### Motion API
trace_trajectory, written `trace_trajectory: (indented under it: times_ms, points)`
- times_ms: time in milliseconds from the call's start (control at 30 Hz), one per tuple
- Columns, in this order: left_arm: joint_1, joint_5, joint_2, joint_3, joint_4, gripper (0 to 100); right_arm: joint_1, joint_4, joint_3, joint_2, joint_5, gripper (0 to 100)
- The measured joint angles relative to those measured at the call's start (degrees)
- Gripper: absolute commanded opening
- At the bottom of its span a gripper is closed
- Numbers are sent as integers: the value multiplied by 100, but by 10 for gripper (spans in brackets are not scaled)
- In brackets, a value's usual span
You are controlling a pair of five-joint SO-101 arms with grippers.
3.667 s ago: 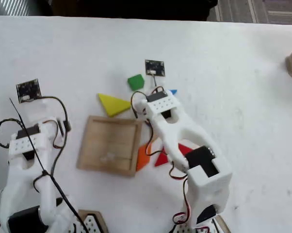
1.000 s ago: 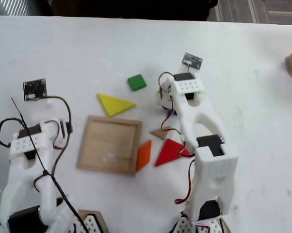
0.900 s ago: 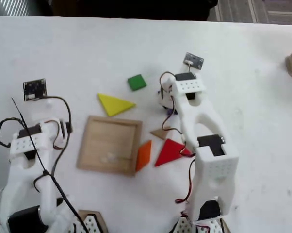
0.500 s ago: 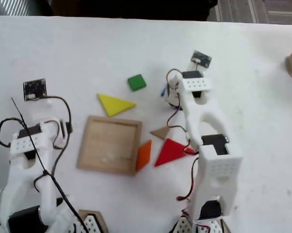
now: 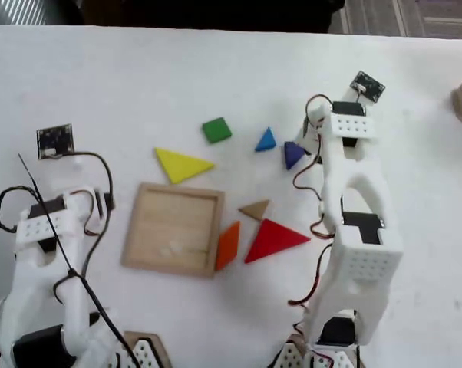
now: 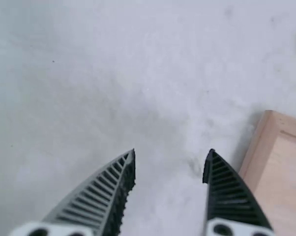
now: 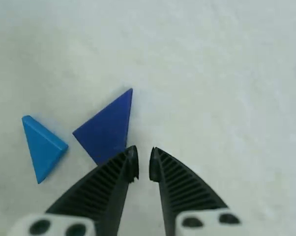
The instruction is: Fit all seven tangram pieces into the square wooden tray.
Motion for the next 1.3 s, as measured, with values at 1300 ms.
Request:
trace_trajectory:
  times_ms: [1300]
  points:
    - [0, 0, 0, 0, 0, 233, -695, -589, -1196, 1240, -580, 224]
